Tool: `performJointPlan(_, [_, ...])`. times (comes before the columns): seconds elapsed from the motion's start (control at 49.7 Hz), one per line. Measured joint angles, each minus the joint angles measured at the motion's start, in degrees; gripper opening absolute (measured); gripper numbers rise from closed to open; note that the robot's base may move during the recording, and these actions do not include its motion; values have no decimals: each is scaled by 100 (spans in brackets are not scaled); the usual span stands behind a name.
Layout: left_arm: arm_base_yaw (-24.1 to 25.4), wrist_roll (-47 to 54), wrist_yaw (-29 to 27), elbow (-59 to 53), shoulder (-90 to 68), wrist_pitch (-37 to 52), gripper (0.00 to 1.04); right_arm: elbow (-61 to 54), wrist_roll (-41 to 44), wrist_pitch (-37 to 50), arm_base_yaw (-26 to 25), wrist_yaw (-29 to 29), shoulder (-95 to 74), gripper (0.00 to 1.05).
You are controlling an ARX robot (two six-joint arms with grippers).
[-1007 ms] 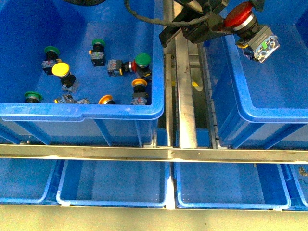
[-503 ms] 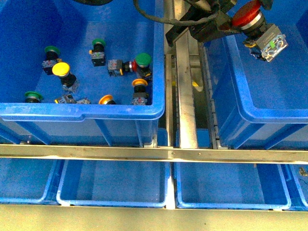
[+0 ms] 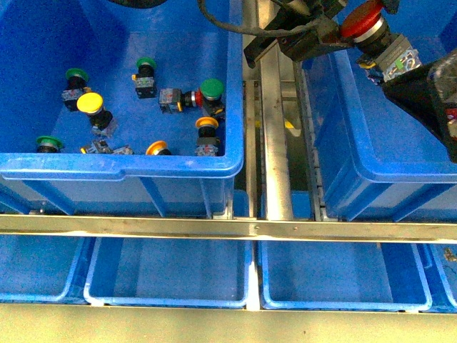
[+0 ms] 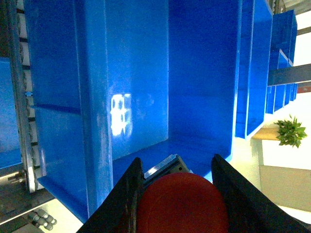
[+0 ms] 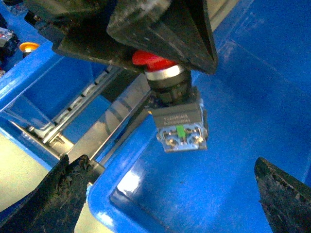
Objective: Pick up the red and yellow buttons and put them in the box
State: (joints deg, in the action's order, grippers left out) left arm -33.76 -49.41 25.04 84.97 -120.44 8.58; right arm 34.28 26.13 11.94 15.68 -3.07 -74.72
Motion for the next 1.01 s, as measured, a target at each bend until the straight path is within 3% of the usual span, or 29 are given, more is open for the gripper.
performJointPlan(0.181, [-59, 2, -4, 131, -83, -28, 34, 234, 247, 656, 98, 50, -660, 99])
performJointPlan(0.725, [-61, -74, -131, 352, -164, -122, 34, 568, 350, 1397, 229, 341, -1692, 99])
performJointPlan(1.007, [-39, -149, -214, 352, -184, -149, 34, 623, 597, 1456, 61, 503, -1792, 53])
